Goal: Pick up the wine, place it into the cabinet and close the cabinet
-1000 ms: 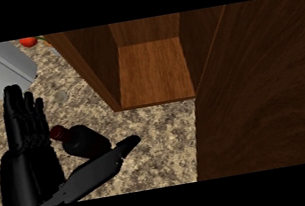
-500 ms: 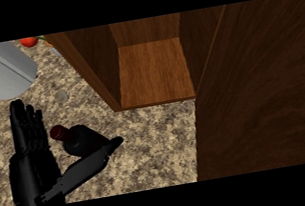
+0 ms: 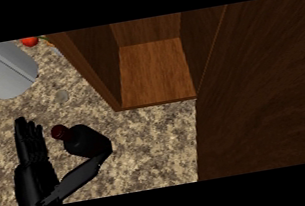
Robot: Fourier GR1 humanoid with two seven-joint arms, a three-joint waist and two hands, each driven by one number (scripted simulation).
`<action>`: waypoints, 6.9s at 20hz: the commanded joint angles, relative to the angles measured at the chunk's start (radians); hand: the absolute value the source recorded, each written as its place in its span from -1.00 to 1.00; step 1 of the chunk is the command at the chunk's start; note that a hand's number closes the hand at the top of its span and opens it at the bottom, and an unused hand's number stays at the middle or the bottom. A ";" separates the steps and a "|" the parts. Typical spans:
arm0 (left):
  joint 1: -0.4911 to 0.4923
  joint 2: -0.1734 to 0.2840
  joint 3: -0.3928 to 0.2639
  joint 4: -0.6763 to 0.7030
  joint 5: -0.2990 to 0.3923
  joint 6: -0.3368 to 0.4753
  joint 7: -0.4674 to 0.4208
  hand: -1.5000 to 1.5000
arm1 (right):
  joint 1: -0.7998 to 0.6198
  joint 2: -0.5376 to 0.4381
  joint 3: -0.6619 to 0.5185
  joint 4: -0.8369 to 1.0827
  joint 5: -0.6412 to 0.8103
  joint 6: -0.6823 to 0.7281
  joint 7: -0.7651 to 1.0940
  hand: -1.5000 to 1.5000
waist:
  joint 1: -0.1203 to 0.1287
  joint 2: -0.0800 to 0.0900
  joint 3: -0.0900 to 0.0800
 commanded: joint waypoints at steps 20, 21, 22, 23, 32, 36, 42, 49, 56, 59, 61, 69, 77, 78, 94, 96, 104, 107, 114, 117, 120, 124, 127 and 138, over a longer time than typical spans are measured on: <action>0.004 0.017 0.230 0.378 0.231 -0.293 -0.334 -1.00 | 0.076 0.032 -0.023 -0.150 -0.126 0.039 0.076 -1.00 | -0.002 0.000 0.001; -0.031 0.002 0.239 0.473 0.239 -0.318 -0.398 -1.00 | 0.054 0.050 0.002 -0.137 -0.112 0.020 0.079 -1.00 | -0.003 0.000 0.000; -0.019 -0.018 0.218 0.477 0.217 -0.307 -0.414 -1.00 | -0.012 0.062 0.069 -0.127 -0.032 -0.022 0.126 -1.00 | 0.002 0.001 0.000; 0.000 -0.034 0.198 0.451 0.207 -0.300 -0.392 -1.00 | -0.018 0.005 -0.078 -0.053 -0.158 0.039 0.077 -1.00 | 0.001 0.001 0.001; -0.125 -0.044 0.284 0.719 0.244 -0.370 -0.519 -1.00 | 0.096 0.040 -0.031 -0.162 -0.148 0.058 0.072 -1.00 | -0.006 0.000 0.001; -0.226 -0.059 0.302 0.860 0.234 -0.379 -0.561 -1.00 | 0.072 0.094 0.020 -0.068 -0.046 0.072 -0.008 -1.00 | -0.004 0.001 0.001; -0.312 -0.115 0.325 1.038 0.252 -0.371 -0.641 -1.00 | 0.055 0.097 0.061 -0.091 -0.009 0.047 0.020 -1.00 | -0.007 0.002 0.000; -0.382 -0.070 0.393 1.147 0.349 -0.600 -0.678 1.00 | -0.005 0.071 0.041 -0.126 -0.059 -0.015 0.127 -1.00 | -0.007 0.002 0.000; -0.421 -0.097 0.360 1.263 0.262 -0.522 -0.797 1.00 | 0.008 0.020 -0.055 -0.109 -0.145 0.036 0.099 -1.00 | -0.008 0.002 0.000; -0.369 -0.009 0.371 1.257 0.280 -0.651 -0.804 1.00 | 0.087 0.061 -0.038 -0.078 -0.103 0.081 0.007 -1.00 | -0.006 0.001 0.001; -0.316 0.024 0.372 1.240 0.290 -0.727 -0.839 1.00 | 0.035 0.066 0.013 -0.113 -0.075 0.030 0.077 -1.00 | -0.002 0.000 0.000; -0.293 0.028 0.377 1.183 0.332 -0.874 -0.878 1.00 | 0.059 0.086 0.019 -0.091 -0.049 0.047 0.047 -1.00 | 0.002 -0.001 0.001; -0.109 -0.002 0.276 0.814 0.327 -0.852 -0.720 1.00 | -0.040 0.018 -0.045 -0.086 -0.132 0.003 0.156 -1.00 | 0.012 -0.003 0.002; -0.137 -0.009 0.300 0.763 0.358 -0.811 -0.667 1.00 | 0.019 0.025 -0.066 -0.086 -0.176 0.045 0.115 -1.00 | 0.006 -0.003 0.002; 0.040 -0.117 0.060 0.137 0.247 -0.553 -0.310 1.00 | 0.049 0.090 0.043 -0.144 -0.045 -0.011 0.108 -1.00 | 0.001 -0.002 0.001; -0.019 -0.117 -0.016 0.167 0.271 -0.472 -0.298 1.00 | -0.026 0.067 0.009 -0.067 -0.064 -0.013 0.107 -1.00 | 0.001 0.000 0.001; -0.203 -0.117 -0.083 0.172 0.252 -0.309 -0.176 1.00 | -0.006 0.033 -0.075 -0.103 -0.131 -0.001 0.124 -1.00 | -0.006 0.000 0.001; -0.277 -0.117 -0.077 0.267 0.251 -0.289 -0.183 1.00 | 0.019 0.059 -0.080 -0.030 -0.108 0.049 0.029 -1.00 | -0.004 0.001 0.001; -0.394 -0.117 -0.183 0.374 0.271 -0.123 -0.186 1.00 | 0.092 0.056 -0.119 -0.078 -0.136 0.103 0.008 -1.00 | -0.009 0.000 0.001; -0.510 -0.117 -0.140 0.484 0.262 -0.087 -0.199 1.00 | 0.001 0.051 -0.103 -0.014 -0.086 0.071 0.020 -1.00 | -0.007 0.002 0.001; -0.454 -0.117 -0.219 0.474 0.222 -0.043 -0.210 1.00 | 0.050 0.028 -0.164 -0.006 -0.143 0.120 0.005 -1.00 | -0.006 0.000 0.001; -0.574 -0.117 -0.207 0.624 0.296 -0.010 -0.241 1.00 | -0.103 -0.005 -0.159 0.008 -0.152 0.044 0.091 -1.00 | -0.005 0.002 0.001; -0.605 -0.117 -0.263 0.688 0.317 0.055 -0.283 1.00 | -0.079 -0.018 -0.203 0.019 -0.188 0.073 0.072 -1.00 | -0.011 0.002 0.001; -0.777 -0.117 -0.192 0.984 0.519 -0.013 -0.474 1.00 | 0.036 0.062 -0.137 -0.017 -0.150 0.118 0.028 -1.00 | -0.015 0.003 0.001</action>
